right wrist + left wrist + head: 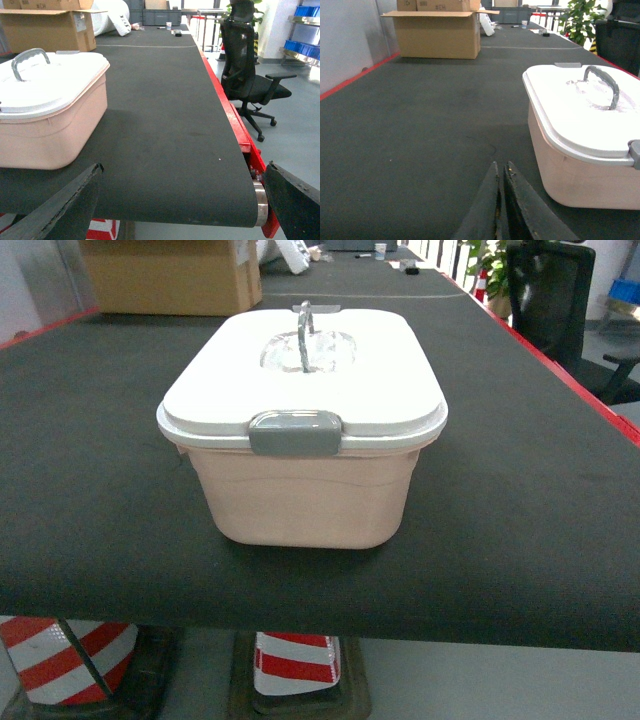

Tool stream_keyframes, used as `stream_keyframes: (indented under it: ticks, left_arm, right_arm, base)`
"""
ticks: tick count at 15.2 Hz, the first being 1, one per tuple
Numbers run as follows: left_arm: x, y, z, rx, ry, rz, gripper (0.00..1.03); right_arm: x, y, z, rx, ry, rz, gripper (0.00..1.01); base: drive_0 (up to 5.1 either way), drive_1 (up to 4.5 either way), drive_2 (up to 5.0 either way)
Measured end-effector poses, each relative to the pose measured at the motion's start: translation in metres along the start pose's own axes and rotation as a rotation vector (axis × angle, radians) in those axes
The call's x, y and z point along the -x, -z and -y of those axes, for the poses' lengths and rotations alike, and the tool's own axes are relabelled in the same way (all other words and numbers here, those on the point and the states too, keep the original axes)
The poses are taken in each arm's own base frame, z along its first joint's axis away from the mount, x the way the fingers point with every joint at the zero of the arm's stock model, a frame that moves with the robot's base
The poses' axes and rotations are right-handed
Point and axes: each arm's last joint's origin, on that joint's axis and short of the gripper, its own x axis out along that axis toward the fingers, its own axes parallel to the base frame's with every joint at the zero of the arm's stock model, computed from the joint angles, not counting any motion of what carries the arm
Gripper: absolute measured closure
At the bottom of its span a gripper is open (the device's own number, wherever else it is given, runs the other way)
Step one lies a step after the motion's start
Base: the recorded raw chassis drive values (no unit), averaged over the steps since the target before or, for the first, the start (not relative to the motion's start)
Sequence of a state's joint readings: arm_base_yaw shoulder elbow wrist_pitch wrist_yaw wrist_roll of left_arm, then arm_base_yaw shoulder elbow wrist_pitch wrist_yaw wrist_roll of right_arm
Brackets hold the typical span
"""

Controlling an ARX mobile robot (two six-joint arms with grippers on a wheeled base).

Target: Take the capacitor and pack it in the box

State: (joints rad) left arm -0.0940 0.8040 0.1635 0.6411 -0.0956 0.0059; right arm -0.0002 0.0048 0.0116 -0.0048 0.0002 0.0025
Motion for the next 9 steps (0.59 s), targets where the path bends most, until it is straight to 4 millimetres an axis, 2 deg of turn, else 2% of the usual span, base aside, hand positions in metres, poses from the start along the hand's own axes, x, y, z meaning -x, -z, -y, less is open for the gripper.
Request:
stream_keyframes:
  ticks: [2,3,9]
  left_arm:
    - [0.005,0.004,-0.002,0.002,-0.002,-0.005,1.01]
    - [0.016,0.012,-0.014,0.003,-0.018,-0.012,1.01]
    - [0.033,0.020,-0.012,0.003,0.003,-0.005,1.01]
  right_arm:
    - [0.000,0.000,0.000,0.000,0.000,0.000,0.03]
    - [0.000,0.000,0.000,0.000,0.001,0.000,0.03]
    - [0.000,0.000,0.000,0.000,0.000,0.000,0.03]
  base:
    - [0.0,0.00,0.0]
    - [0.0,0.00,0.0]
    - [0.0,0.00,0.0]
